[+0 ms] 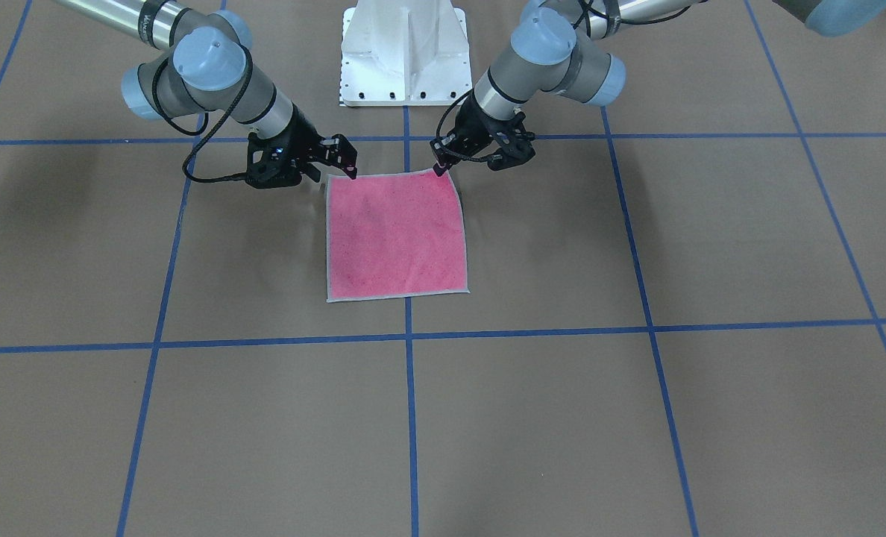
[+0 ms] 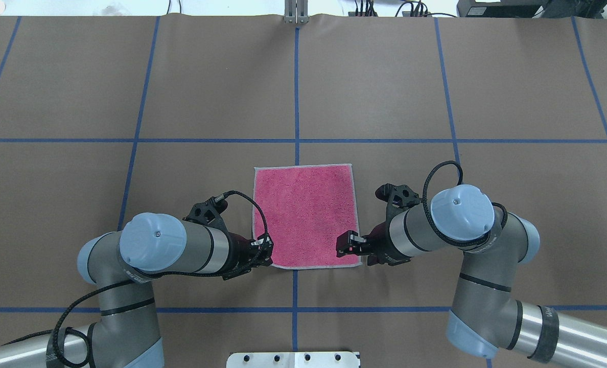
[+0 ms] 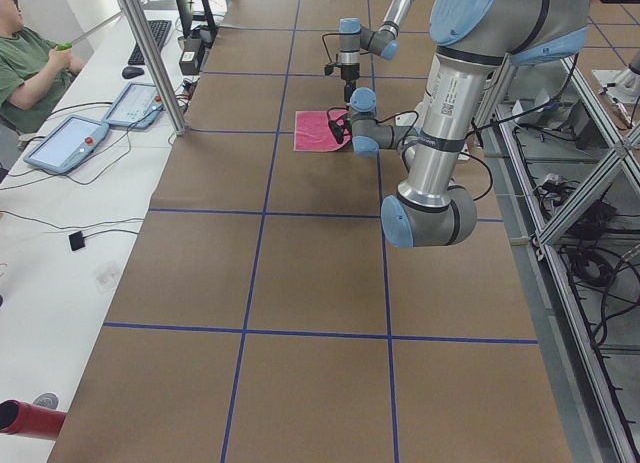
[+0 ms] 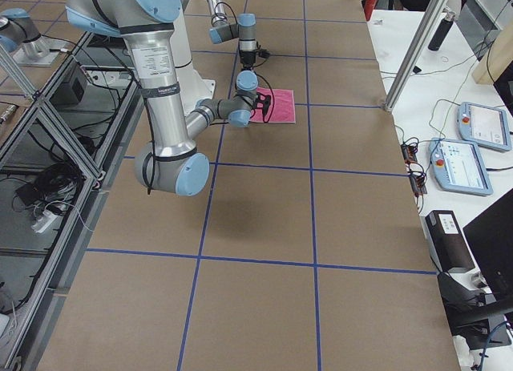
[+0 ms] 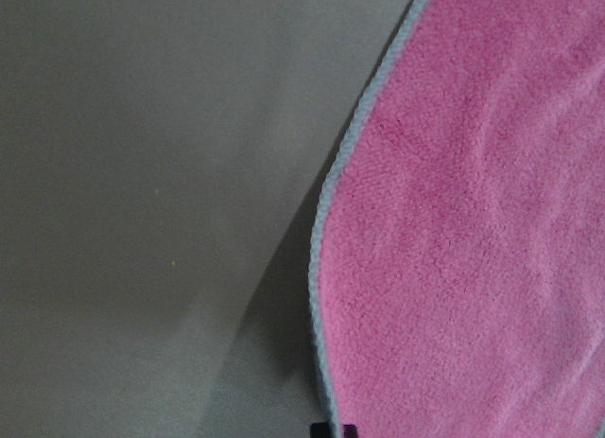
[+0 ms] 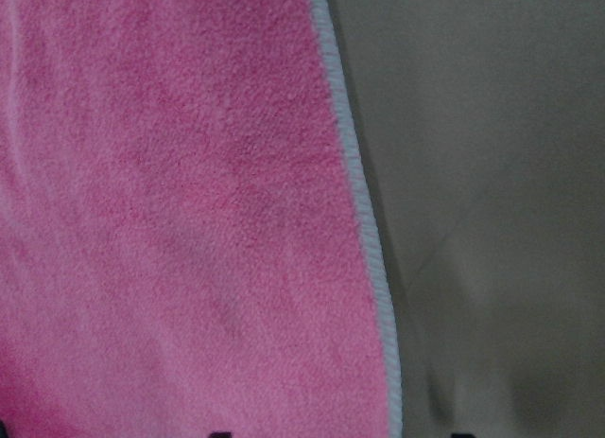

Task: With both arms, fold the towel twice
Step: 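Pinch the near edge of the pink towel with both grippers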

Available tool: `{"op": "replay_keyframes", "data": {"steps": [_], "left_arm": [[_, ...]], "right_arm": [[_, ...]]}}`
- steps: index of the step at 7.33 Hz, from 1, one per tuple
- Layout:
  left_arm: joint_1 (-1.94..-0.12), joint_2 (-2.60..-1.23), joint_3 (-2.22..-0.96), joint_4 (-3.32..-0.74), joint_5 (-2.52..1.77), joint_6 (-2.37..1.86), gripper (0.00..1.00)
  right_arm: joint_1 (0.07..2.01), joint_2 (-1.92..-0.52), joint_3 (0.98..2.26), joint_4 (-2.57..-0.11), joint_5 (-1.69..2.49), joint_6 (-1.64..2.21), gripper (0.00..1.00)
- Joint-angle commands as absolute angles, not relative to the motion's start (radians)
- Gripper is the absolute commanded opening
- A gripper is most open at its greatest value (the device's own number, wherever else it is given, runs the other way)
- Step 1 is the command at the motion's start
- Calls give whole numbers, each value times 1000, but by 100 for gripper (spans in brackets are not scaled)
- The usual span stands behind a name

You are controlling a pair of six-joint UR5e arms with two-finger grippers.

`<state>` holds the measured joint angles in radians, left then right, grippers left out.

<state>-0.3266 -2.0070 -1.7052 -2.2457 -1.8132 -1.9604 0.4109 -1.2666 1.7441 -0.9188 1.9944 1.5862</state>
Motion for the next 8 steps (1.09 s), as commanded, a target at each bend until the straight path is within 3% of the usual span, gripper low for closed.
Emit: {"op": "replay_keyframes", "data": {"steps": [1,3,5,8], "left_arm": [[-327,-2006,-1707,-2247,-1812,-1960,0],[-327,-2005,-1709,-2247,-1812,-1960,0],[-327,-2005,-1710,-2246,-1812,-1960,0],[-328,-2006,-1712,-2246,-1812,-1960,0]], "right_arm": [[410,-1259,1738,-919,1994,1586,77],[410,-1258,1720,-917,1994,1585,74],[410,-1256,1717,-919,1994,1586,56],[411,-1256,1721,-917,1993,1588,7]]}}
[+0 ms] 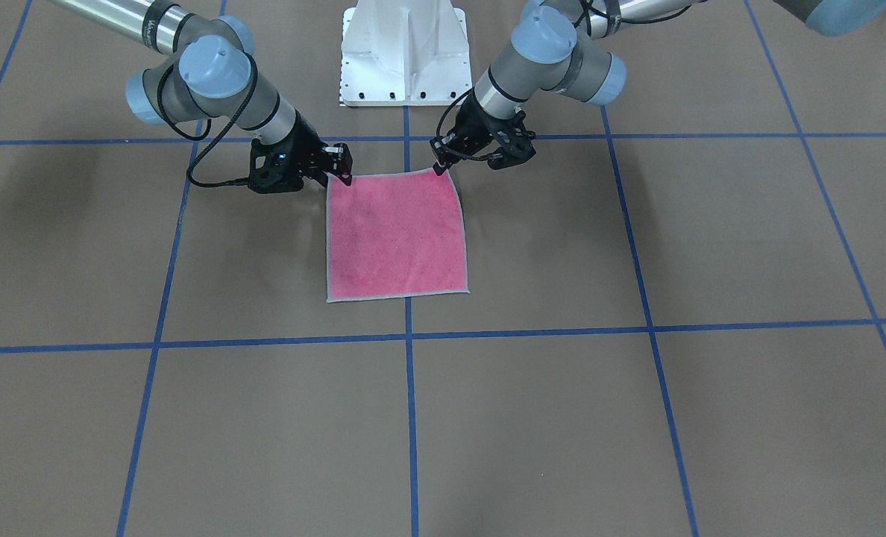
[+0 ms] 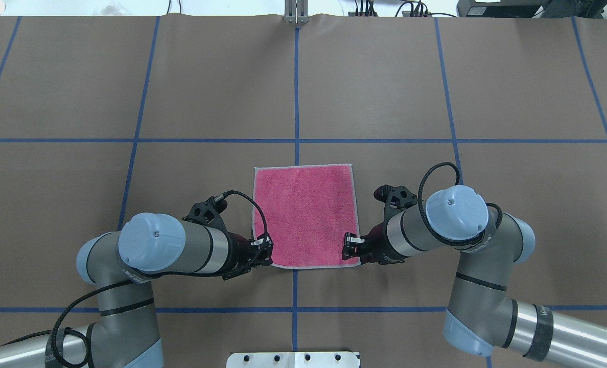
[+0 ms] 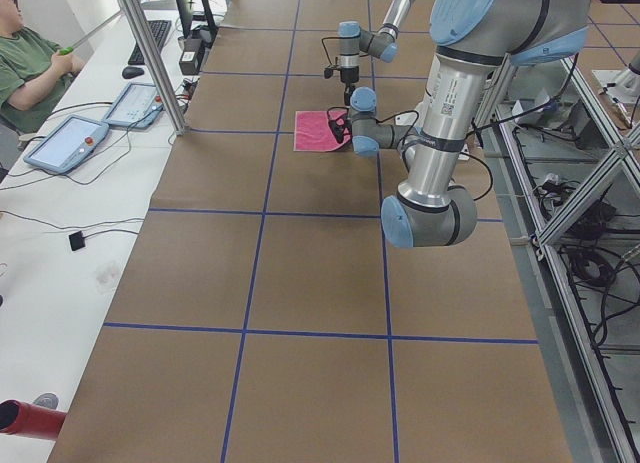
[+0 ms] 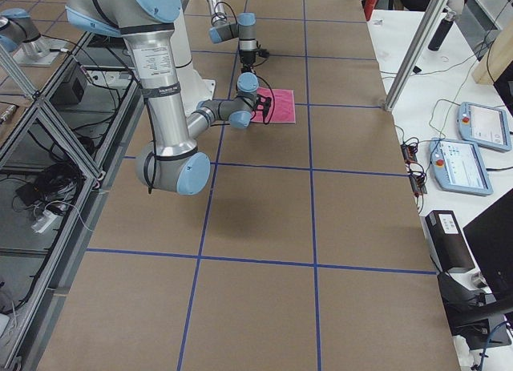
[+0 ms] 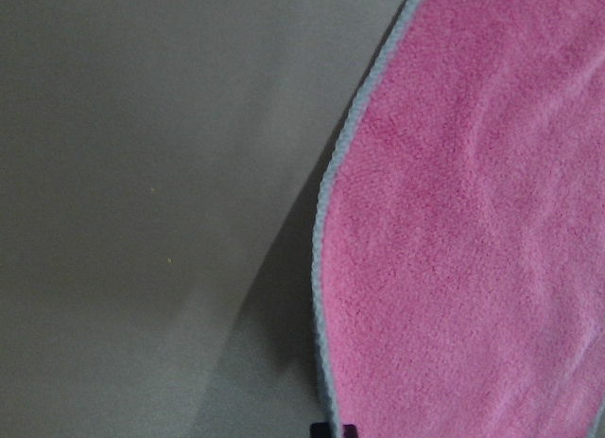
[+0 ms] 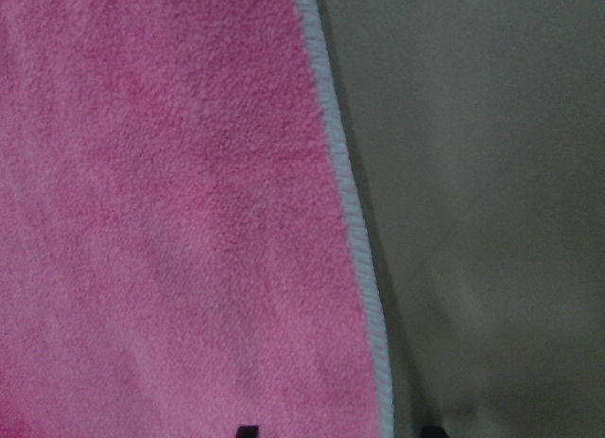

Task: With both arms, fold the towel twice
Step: 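Lift the near edge with both grippers and fold it over the far edge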

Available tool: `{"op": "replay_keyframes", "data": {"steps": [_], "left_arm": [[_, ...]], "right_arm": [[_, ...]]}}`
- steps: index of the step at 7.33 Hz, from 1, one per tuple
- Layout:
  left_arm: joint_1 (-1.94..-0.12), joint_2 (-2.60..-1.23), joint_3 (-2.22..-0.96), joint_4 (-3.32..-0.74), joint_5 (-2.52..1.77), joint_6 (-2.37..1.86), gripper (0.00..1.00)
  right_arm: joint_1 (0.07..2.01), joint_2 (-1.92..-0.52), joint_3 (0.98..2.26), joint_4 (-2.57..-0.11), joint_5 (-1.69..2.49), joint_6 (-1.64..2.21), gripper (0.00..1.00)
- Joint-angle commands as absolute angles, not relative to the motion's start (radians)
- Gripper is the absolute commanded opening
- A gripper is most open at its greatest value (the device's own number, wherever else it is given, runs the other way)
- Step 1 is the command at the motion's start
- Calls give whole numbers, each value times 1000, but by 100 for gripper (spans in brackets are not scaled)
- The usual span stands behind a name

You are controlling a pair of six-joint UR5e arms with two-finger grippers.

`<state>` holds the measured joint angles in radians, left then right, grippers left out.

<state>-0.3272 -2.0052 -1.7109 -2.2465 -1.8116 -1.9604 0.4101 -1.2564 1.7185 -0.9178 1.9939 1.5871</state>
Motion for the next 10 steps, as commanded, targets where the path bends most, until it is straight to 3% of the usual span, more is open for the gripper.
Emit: {"op": "replay_keyframes", "data": {"steps": [1,7,10], "left_arm": [[-328,-2006,-1720,-2247,-1813,-1960,0],[-397,-2011,-1752,-2241,-1816,-1979,0],[-454,-2068,-1691,-2244,-1819,-1976,0]], "right_arm": [[414,-1256,1726,-916,1993,1589,0],[506,-1223,1750,-908,1996,1632,0],[523,-1149,1680,-910,1993,1652,0]]}}
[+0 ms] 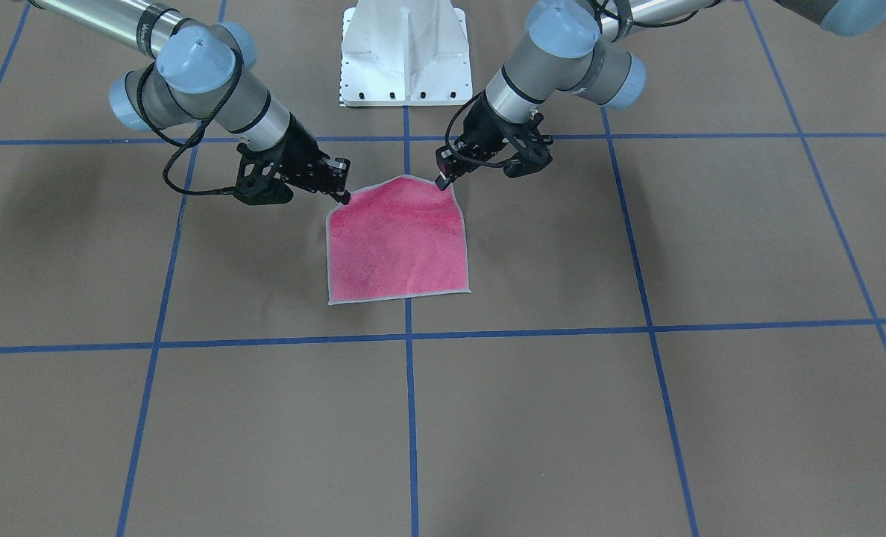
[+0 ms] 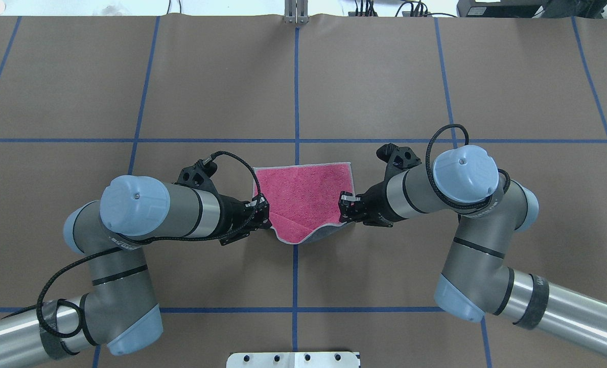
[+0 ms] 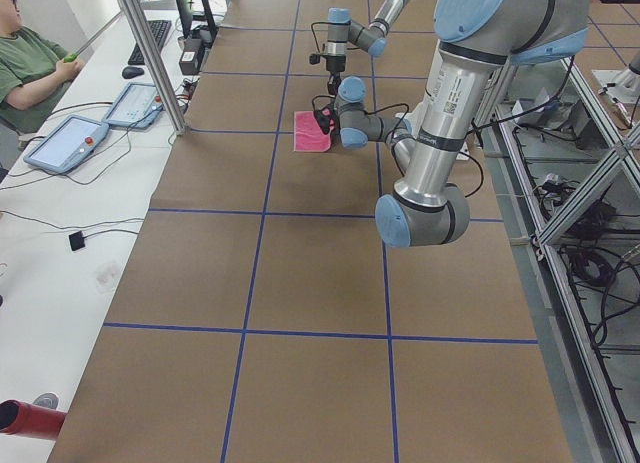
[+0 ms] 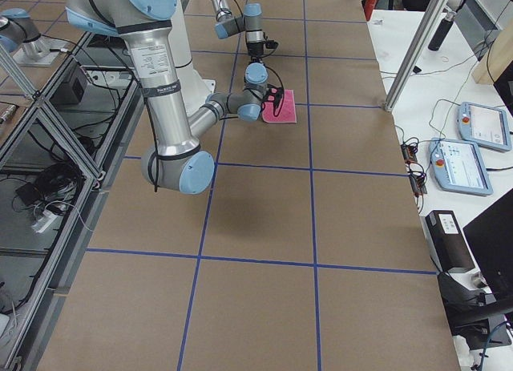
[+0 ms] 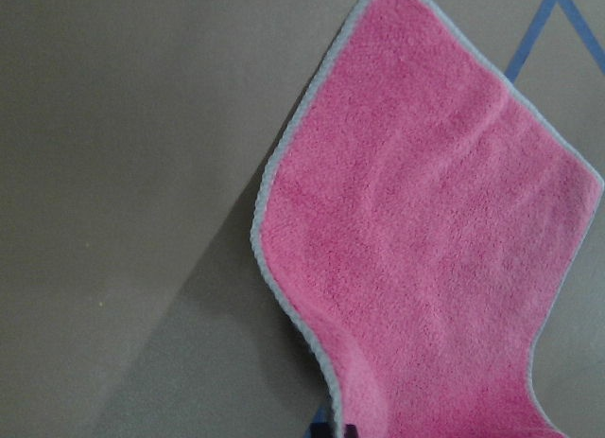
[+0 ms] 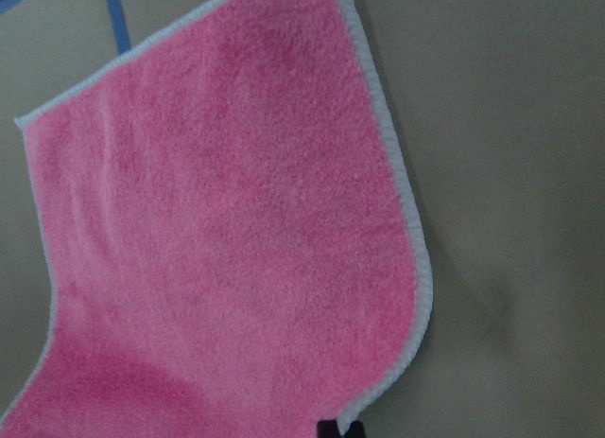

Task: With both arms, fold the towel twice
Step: 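Lift the near edge with both grippers and fold it over the far edge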

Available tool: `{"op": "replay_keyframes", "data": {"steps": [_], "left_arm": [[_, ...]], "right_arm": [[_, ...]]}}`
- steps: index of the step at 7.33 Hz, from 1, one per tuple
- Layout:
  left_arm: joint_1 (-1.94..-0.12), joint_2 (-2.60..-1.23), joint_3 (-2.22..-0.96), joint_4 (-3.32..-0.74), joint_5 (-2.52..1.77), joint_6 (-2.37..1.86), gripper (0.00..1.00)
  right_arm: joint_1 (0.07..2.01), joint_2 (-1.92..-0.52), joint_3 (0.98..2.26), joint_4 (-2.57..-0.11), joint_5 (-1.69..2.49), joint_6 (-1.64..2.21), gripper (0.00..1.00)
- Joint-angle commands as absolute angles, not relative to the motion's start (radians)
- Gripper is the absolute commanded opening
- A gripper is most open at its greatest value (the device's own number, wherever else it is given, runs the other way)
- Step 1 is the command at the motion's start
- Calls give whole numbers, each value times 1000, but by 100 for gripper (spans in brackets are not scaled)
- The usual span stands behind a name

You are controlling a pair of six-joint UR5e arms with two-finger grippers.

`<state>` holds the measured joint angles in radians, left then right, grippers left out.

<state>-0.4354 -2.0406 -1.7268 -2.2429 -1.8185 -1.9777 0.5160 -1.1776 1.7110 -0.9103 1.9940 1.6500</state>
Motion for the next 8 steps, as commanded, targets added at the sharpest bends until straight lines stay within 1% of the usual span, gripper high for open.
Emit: {"op": "replay_keyframes", "data": {"steps": [1,6,8], "left_arm": [[-465,-2101,-1646,-2250,-1819,-1973,0],[-518,-2109,-1571,-2253,-1824,-1970,0],[-517,-2111,-1546,-2255,-1824,-1968,0]], "right_arm": [[529,-1146,1665,-908,1985,1652,0],[584,-1144,1629,-908,1976,1646,0],[594,-1120,1589,-908,1974,1643,0]]}}
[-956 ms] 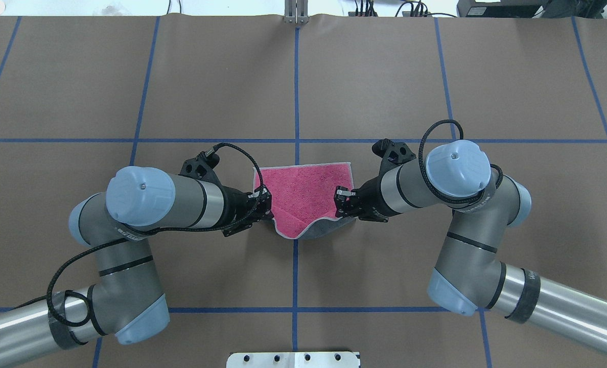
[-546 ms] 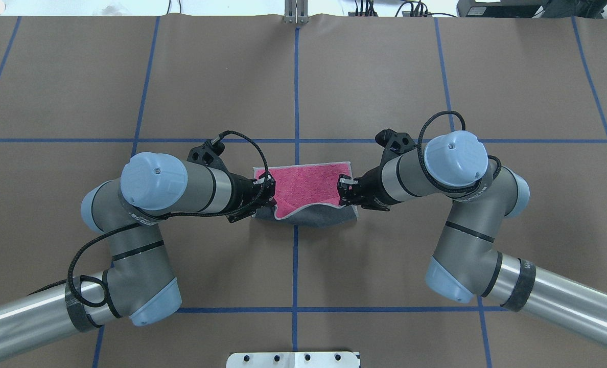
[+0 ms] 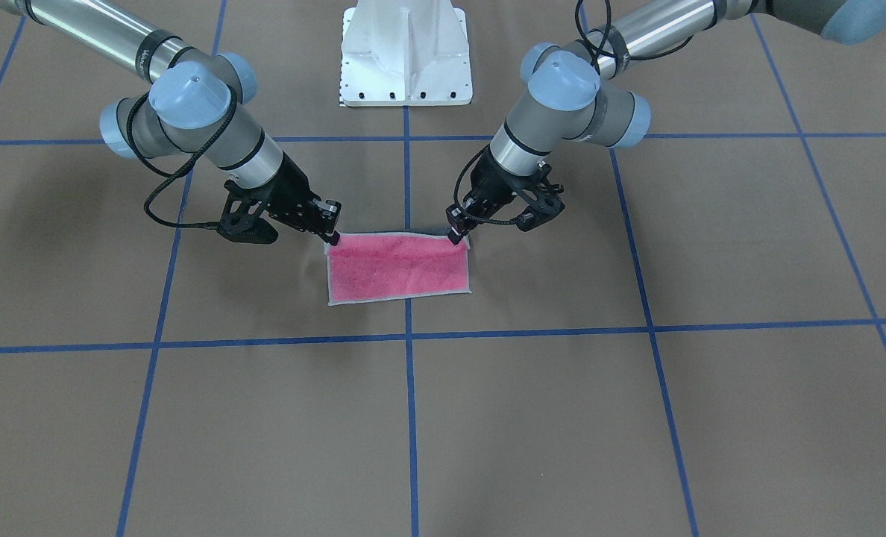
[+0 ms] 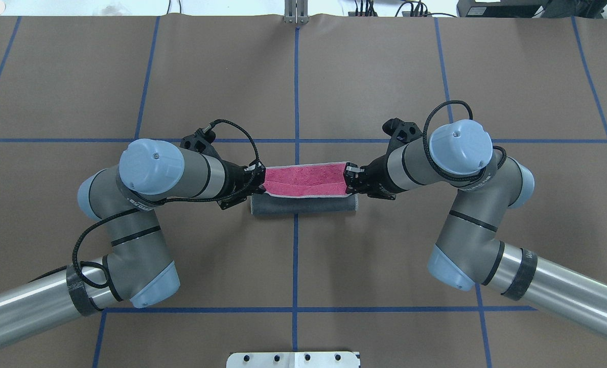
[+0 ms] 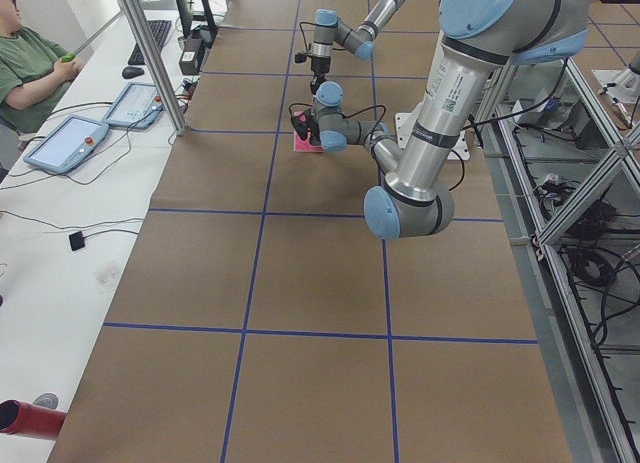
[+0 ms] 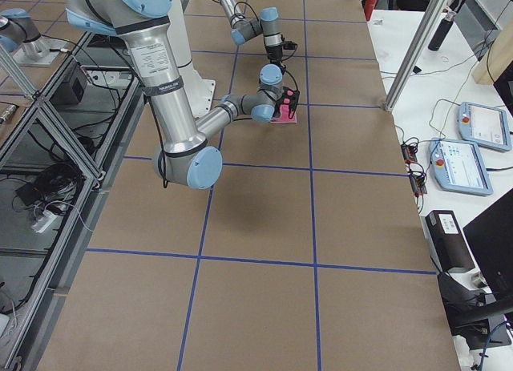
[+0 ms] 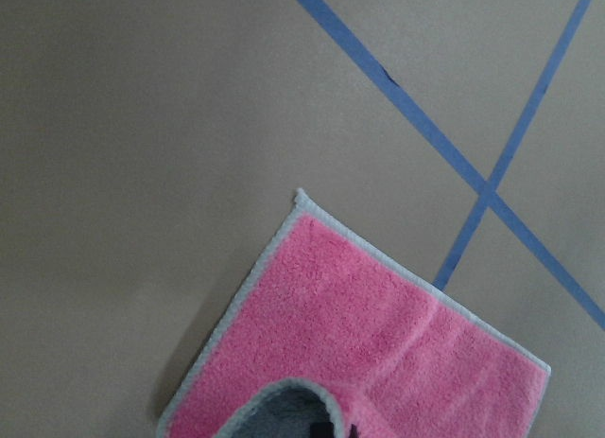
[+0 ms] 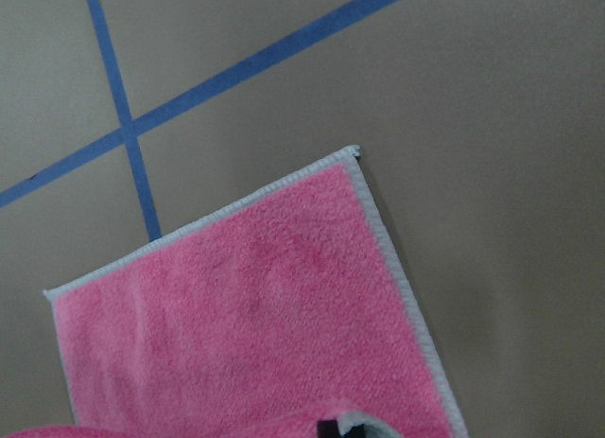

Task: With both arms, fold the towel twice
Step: 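Lift the near edge with both grippers and fold it over the far edge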

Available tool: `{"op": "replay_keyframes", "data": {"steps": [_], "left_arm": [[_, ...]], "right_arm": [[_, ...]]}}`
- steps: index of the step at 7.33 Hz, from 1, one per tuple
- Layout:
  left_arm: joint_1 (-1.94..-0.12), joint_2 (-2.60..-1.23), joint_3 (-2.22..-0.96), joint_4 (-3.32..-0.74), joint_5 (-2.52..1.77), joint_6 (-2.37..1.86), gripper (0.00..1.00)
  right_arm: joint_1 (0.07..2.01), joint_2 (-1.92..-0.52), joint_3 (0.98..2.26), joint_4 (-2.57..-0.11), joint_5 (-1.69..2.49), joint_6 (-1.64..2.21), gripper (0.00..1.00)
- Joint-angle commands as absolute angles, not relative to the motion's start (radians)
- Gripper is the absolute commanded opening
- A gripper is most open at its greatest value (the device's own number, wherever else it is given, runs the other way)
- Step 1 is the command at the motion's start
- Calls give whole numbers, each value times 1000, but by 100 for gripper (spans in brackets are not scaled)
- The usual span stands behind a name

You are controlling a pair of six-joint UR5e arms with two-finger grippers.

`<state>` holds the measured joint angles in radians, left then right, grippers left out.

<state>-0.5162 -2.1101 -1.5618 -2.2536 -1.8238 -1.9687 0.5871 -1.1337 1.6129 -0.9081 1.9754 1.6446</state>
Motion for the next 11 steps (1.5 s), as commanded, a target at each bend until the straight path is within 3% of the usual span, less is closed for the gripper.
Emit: {"op": "replay_keyframes", "data": {"steps": [1,11], "left_arm": [[-517,-2111,-1543,-2255,-1824,-1968,0],[-531,-2127,-1520,-2263,-1822,-1973,0]], "right_arm": [[598,-1109,1574,-908,1974,1643,0],[632,-1078,1526,-905,1974,1640,0]]}}
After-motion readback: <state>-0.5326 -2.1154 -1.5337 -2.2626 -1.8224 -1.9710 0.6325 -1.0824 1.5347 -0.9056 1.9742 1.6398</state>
